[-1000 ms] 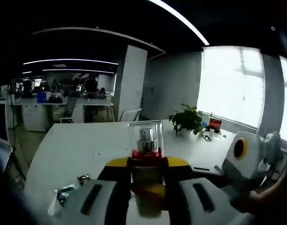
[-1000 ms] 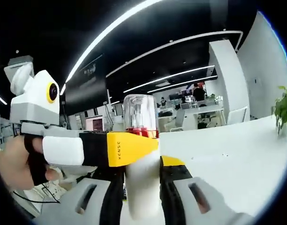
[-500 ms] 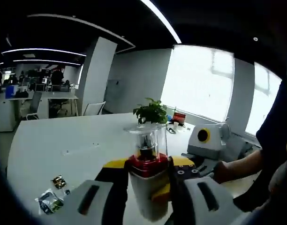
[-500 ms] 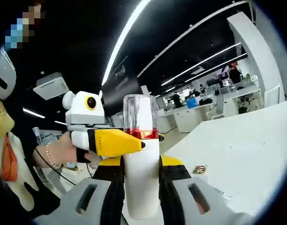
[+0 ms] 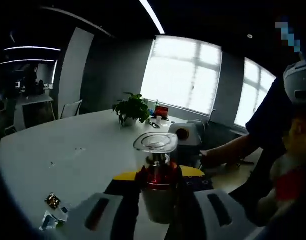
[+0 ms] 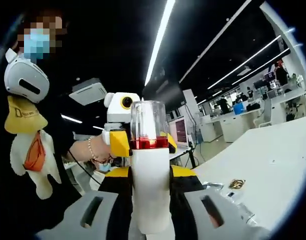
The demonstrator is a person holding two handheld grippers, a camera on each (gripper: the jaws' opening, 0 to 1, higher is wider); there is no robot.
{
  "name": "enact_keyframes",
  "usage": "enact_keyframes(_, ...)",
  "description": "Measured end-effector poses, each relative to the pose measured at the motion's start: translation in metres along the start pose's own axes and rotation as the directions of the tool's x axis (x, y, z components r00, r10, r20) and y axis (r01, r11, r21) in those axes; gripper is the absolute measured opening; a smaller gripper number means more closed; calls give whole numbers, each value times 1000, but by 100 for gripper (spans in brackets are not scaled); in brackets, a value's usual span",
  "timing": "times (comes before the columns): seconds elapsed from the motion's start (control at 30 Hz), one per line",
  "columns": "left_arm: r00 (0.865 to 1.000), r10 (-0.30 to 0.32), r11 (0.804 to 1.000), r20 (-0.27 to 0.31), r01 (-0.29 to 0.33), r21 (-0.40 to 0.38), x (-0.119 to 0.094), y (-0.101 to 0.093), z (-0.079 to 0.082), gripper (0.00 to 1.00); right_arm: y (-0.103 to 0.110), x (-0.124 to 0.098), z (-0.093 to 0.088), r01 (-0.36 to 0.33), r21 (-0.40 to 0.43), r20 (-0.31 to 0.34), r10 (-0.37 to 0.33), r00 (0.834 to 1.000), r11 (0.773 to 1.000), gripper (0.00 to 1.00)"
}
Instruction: Arrange the skincare products in the storage area until every visible bottle or jar stands upright without overlapping.
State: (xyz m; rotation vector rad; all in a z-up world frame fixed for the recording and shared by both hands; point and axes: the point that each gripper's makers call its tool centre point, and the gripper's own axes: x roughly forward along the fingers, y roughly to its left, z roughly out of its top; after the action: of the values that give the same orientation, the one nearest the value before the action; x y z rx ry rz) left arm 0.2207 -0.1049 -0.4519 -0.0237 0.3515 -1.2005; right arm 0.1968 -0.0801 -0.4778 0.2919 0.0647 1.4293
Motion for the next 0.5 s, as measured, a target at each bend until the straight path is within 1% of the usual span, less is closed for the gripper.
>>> enact_keyframes(0.03,1000,0,1000,-5,0,5,0,0,-1,29,1,0,-1,-6,-6,-3,6,1000,1000,27)
enact_keyframes(0.07,1000,10,998,-30,-8,54,1,2,-5,29,-1,0,-4,0,-45,-19,0,1000,999,27)
enact_keyframes(0.1,999,6,997,-40,-3,82,2,2,-7,29,-2,0,-6,3,-66,-31,-5,1000,998,27)
enact_keyframes(0.13,998,3,992,-62,5,127,5,-3,-11,28,-2,-1,-10,-8,-100,-62,2,998,995,27)
enact_keyframes(0.17,997,2,990,-73,8,139,7,-4,-13,28,-3,-1,-13,-5,-107,-86,-5,996,994,27)
enact_keyframes(0.2,996,-1,987,-89,16,163,10,-7,-17,28,-4,-2,-17,-4,-137,-108,-11,994,991,28)
enact_keyframes(0.3,993,-7,983,-118,28,182,15,-9,-28,28,-6,-4,-28,-4,-166,-165,-24,986,986,28)
enact_keyframes(0.33,992,-12,982,-126,35,185,19,-13,-31,28,-6,-5,-32,-6,-171,-184,-26,983,985,28)
enact_keyframes(0.37,991,-16,982,-131,40,183,21,-13,-34,28,-7,-6,-35,-5,-175,-192,-29,981,985,28)
enact_keyframes(0.47,988,-27,983,-149,54,176,25,-14,-43,28,-9,-8,-48,-8,-186,-241,-38,970,983,28)
enact_keyframes(0.5,986,-32,983,-163,60,175,27,-15,-49,28,-11,-9,-54,-12,-193,-264,-40,964,981,27)
